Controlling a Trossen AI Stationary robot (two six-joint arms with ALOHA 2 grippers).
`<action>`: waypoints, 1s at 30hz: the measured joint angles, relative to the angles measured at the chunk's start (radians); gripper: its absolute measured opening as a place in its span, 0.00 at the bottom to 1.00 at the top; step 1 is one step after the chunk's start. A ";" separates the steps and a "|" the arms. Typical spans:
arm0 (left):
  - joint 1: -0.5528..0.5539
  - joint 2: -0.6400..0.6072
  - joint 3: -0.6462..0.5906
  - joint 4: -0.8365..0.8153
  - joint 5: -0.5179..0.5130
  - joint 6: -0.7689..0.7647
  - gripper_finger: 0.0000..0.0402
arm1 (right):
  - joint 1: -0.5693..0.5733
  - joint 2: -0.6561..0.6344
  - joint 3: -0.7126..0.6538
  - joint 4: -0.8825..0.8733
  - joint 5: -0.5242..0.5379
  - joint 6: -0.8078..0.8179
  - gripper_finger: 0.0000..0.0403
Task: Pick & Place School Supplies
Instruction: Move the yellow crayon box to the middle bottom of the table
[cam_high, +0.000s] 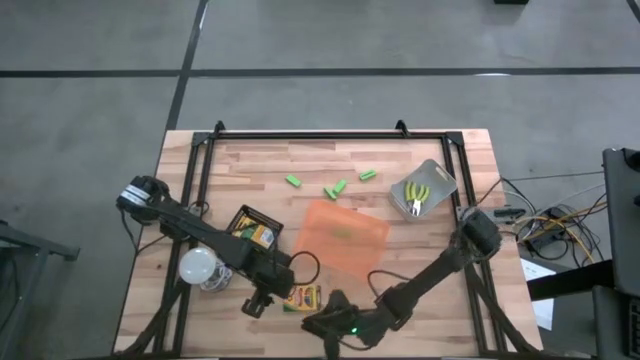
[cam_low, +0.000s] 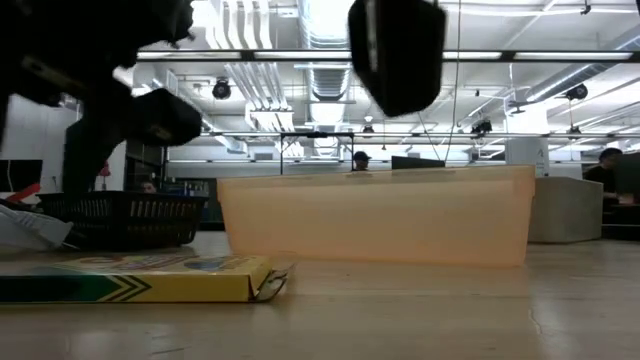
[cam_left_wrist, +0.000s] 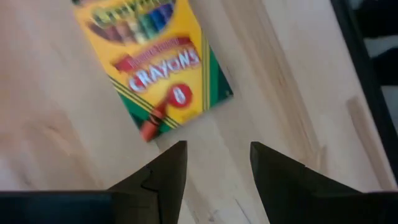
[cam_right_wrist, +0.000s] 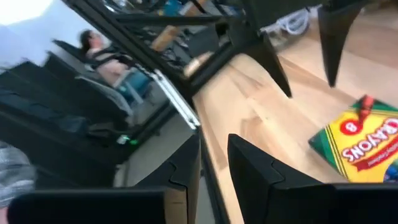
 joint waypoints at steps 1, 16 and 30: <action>0.000 0.000 -0.015 0.014 0.010 0.000 0.45 | -0.001 0.021 0.036 -0.042 0.008 0.015 0.20; 0.013 -0.032 -0.164 0.306 -0.027 -0.068 0.45 | -0.004 0.111 0.365 -0.740 0.050 0.356 0.17; 0.016 -0.032 -0.238 0.317 -0.138 -0.029 0.45 | 0.011 0.109 0.383 -0.747 0.047 0.362 0.19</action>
